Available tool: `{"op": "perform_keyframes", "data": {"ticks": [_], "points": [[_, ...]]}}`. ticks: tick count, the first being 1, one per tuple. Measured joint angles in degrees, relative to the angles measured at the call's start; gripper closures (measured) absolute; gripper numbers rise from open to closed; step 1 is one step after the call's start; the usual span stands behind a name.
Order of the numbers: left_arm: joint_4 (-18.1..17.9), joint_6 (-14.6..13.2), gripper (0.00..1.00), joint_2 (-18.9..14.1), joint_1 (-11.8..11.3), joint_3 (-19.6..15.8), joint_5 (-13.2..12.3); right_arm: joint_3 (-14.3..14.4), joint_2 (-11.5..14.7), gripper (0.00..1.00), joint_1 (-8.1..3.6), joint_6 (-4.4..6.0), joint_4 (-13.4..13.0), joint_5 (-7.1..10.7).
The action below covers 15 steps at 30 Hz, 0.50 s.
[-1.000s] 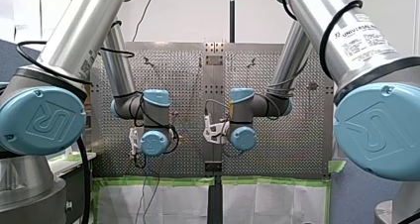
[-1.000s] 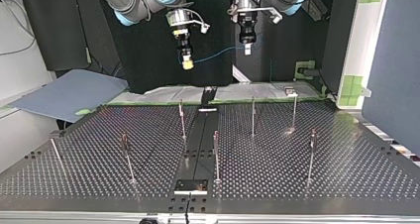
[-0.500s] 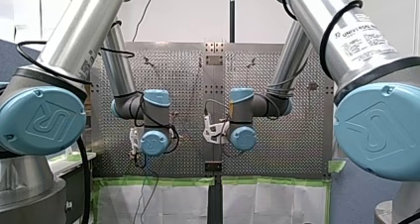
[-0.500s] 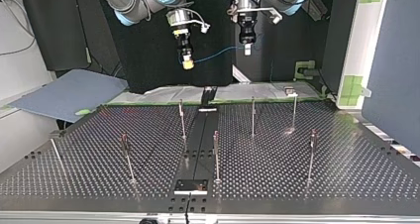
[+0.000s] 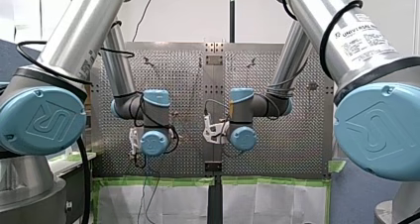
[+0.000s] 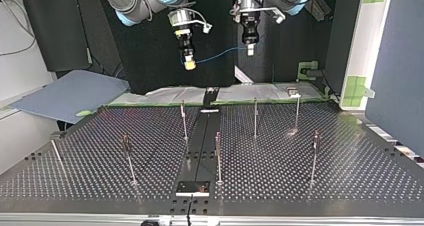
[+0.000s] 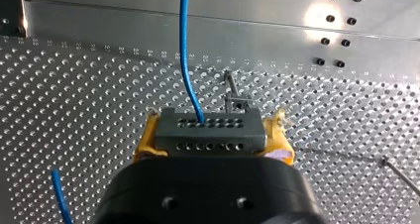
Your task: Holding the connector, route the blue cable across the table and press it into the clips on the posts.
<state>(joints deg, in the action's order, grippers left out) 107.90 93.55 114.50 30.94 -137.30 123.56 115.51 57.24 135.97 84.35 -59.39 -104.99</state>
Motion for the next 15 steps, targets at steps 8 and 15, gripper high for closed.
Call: {"op": "perform_keyframes", "data": {"ticks": [8, 15], "points": [[-2.0, 1.6, 1.00, 3.7, -0.6, -2.7, 0.2, -2.5, -2.9, 1.00, 1.74, -1.04, 2.9, -0.89], [-2.1, 1.6, 1.00, 6.6, -0.6, -3.0, 0.2, -2.9, -6.3, 1.00, 1.87, -1.09, 6.3, -0.93]]}}
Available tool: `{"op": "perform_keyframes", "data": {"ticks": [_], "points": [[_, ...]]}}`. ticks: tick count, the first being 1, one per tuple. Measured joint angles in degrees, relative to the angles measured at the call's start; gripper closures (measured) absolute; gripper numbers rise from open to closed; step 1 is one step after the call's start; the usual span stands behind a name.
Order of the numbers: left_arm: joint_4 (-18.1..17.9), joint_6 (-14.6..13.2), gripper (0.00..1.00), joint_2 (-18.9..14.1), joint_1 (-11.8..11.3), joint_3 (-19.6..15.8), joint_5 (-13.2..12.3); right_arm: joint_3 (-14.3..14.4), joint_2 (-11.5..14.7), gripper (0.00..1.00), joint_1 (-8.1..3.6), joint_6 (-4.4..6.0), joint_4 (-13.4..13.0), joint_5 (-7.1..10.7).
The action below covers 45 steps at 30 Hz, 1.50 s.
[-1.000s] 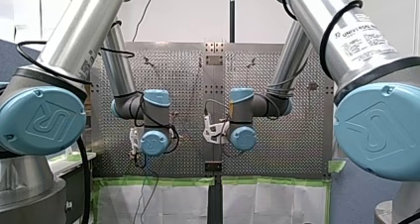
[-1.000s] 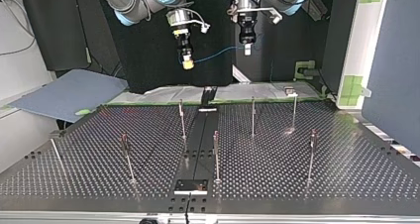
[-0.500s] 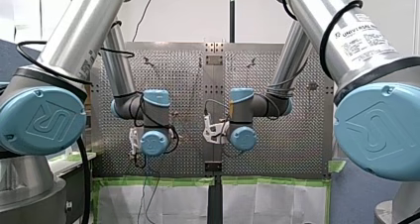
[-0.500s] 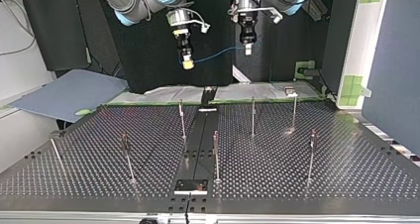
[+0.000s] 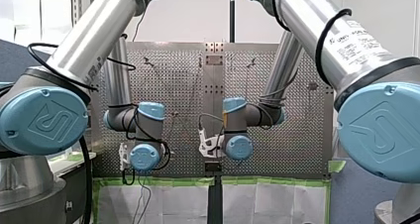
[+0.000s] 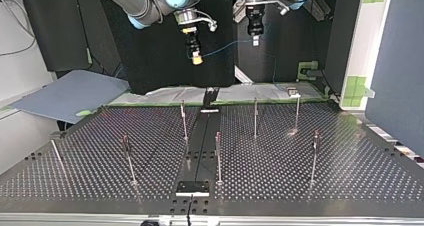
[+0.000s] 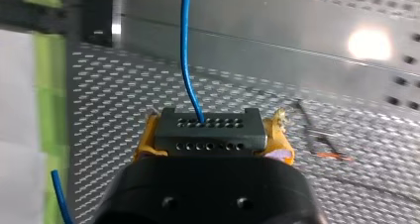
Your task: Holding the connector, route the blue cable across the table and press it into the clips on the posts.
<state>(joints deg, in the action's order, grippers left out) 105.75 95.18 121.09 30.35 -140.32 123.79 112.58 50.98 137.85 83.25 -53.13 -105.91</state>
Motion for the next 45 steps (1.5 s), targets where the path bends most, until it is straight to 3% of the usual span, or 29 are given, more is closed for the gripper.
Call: {"op": "perform_keyframes", "data": {"ticks": [9, 14, 17, 21, 27, 30, 39, 45], "points": [[0.0, 0.0, 1.00, 0.2, 0.0, 0.0, 0.0, 0.0, -3.9, 1.00, 0.01, 0.00, 4.7, 0.00], [0.7, 1.4, 1.00, -1.1, 0.2, 0.5, -0.7, -1.1, -3.2, 1.00, 0.51, -0.85, 7.1, 0.27], [2.0, 2.9, 1.00, -2.5, 0.1, 0.7, -0.8, -2.3, -1.9, 1.00, 0.93, -0.79, 8.5, 0.64], [3.9, 4.0, 1.00, -4.5, -1.2, 0.8, -0.2, -3.1, 0.1, 1.00, 1.34, 0.26, 10.5, 2.10], [7.2, 4.1, 1.00, -7.8, -4.3, 0.9, 0.2, -5.4, 3.4, 1.00, 1.44, 3.32, 13.5, 5.31], [8.7, 3.8, 1.00, -9.3, -5.9, 1.0, 0.2, -6.8, 4.8, 1.00, 1.25, 4.35, 15.0, 6.74], [13.1, 3.9, 1.00, -13.7, -10.1, 3.5, 3.0, -10.6, 9.2, 1.00, 1.00, 5.06, 18.7, 9.30], [16.0, 4.8, 1.00, -16.6, -10.8, 6.1, 3.8, -12.5, 12.1, 1.00, 1.16, 6.03, 19.3, 10.71]]}}
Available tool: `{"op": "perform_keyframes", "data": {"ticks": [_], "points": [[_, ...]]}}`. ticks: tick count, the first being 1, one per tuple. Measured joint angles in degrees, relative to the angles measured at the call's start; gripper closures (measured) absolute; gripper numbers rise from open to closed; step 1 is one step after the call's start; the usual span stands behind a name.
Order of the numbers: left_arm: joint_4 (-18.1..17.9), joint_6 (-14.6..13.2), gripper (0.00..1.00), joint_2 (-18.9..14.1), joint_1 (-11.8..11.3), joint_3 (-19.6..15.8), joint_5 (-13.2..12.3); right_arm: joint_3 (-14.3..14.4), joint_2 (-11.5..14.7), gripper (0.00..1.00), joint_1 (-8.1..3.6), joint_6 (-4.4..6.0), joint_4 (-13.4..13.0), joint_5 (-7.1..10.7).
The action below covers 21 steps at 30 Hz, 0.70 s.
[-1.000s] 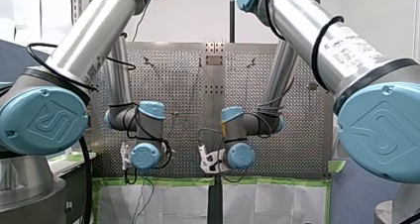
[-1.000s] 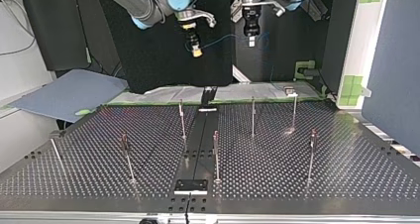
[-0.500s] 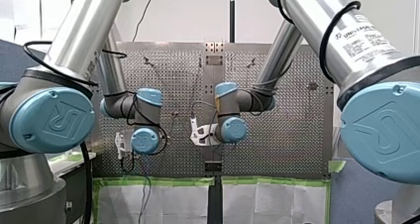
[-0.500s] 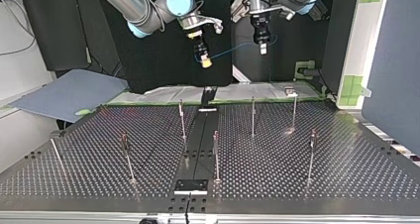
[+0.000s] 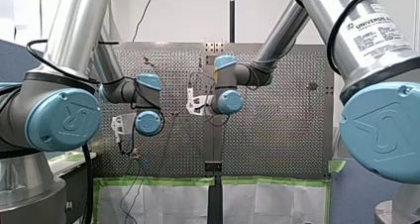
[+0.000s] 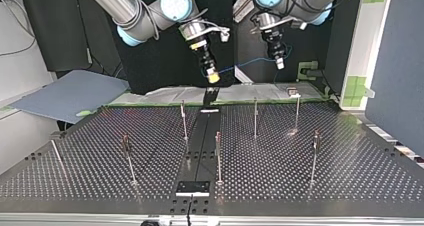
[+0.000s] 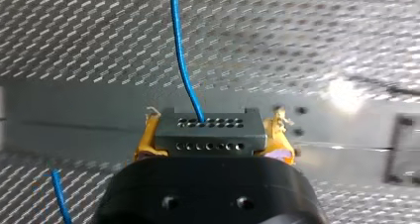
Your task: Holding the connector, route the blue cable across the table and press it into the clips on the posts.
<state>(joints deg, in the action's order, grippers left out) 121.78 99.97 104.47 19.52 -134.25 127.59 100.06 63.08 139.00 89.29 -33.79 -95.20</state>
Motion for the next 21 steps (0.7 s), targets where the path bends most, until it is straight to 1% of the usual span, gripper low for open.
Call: {"op": "perform_keyframes", "data": {"ticks": [3, 5, 10, 13, 17, 21], "points": [[1.6, 0.5, 1.00, -1.6, -0.1, 1.4, 0.0, -1.3, 1.4, 1.00, 0.36, 0.09, 0.4, 0.60], [2.6, 0.8, 1.00, -2.6, -0.2, 2.0, 0.1, -2.2, 1.9, 1.00, 0.60, 0.03, 0.9, 0.88], [5.4, 1.1, 1.00, -5.4, -0.5, 2.8, 0.3, -4.9, 1.0, 1.00, 1.42, 0.30, 1.5, 1.51], [6.9, 1.3, 1.00, -6.9, -0.7, 2.9, 1.0, -6.3, 0.7, 1.00, 1.76, 0.90, 1.6, 1.74], [8.8, 1.4, 1.00, -8.8, -1.0, 3.7, 1.6, -8.0, 0.4, 1.00, 1.86, 2.08, 1.9, 1.88], [10.8, 1.4, 1.00, -10.8, -1.5, 5.1, 1.7, -8.6, 0.2, 1.00, 1.86, 2.50, 2.1, 1.93]]}}
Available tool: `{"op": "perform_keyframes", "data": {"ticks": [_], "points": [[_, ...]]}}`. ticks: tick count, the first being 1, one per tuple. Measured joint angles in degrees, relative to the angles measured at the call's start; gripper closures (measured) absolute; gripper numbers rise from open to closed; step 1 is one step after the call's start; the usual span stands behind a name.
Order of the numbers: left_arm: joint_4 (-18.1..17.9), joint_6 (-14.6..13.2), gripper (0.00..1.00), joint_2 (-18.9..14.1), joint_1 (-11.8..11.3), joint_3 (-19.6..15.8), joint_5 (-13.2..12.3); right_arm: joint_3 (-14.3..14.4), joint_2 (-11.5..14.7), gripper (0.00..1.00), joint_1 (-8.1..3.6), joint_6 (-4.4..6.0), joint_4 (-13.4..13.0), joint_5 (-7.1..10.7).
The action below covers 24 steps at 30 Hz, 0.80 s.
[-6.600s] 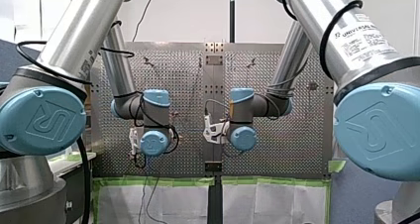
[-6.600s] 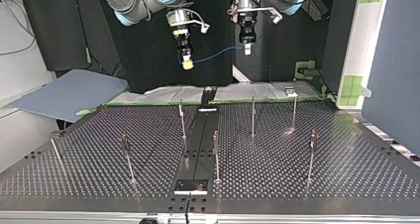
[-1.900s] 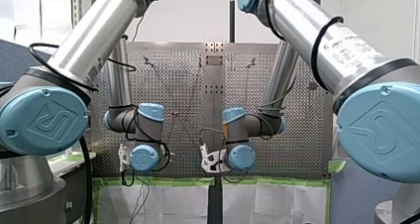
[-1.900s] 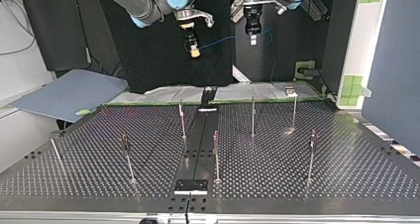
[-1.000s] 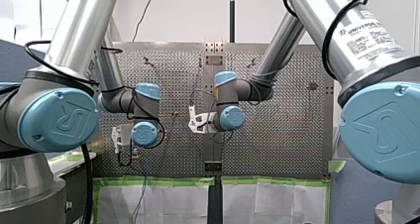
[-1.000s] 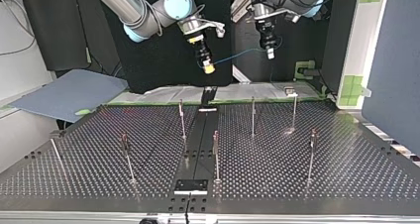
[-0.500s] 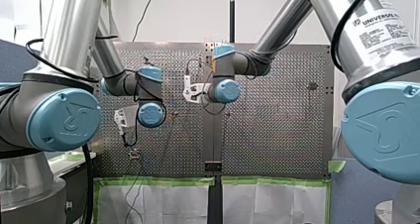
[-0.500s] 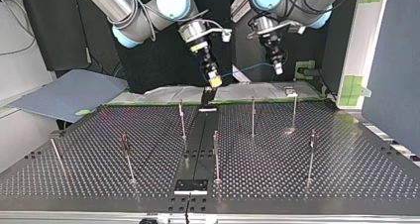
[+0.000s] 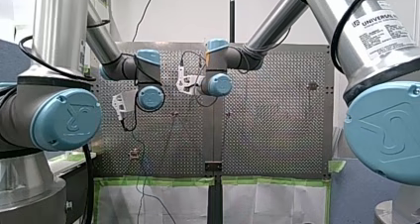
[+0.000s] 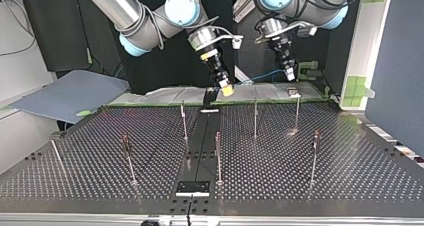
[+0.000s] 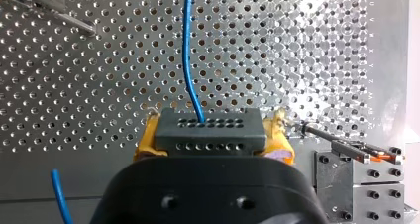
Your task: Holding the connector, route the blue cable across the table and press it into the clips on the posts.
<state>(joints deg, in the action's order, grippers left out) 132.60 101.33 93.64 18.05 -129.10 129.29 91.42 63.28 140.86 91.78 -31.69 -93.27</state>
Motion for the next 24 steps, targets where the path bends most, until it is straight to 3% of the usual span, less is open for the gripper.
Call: {"op": "perform_keyframes", "data": {"ticks": [14, 24], "points": [[6.1, -1.5, 1.00, -6.1, -2.4, 3.7, -0.5, -5.9, -3.1, 1.00, 0.11, 0.71, 5.5, 1.58], [11.0, -2.2, 1.00, -11.0, -4.8, 6.2, -3.5, -10.3, -3.4, 1.00, 0.33, 0.85, 9.9, 2.10]]}}
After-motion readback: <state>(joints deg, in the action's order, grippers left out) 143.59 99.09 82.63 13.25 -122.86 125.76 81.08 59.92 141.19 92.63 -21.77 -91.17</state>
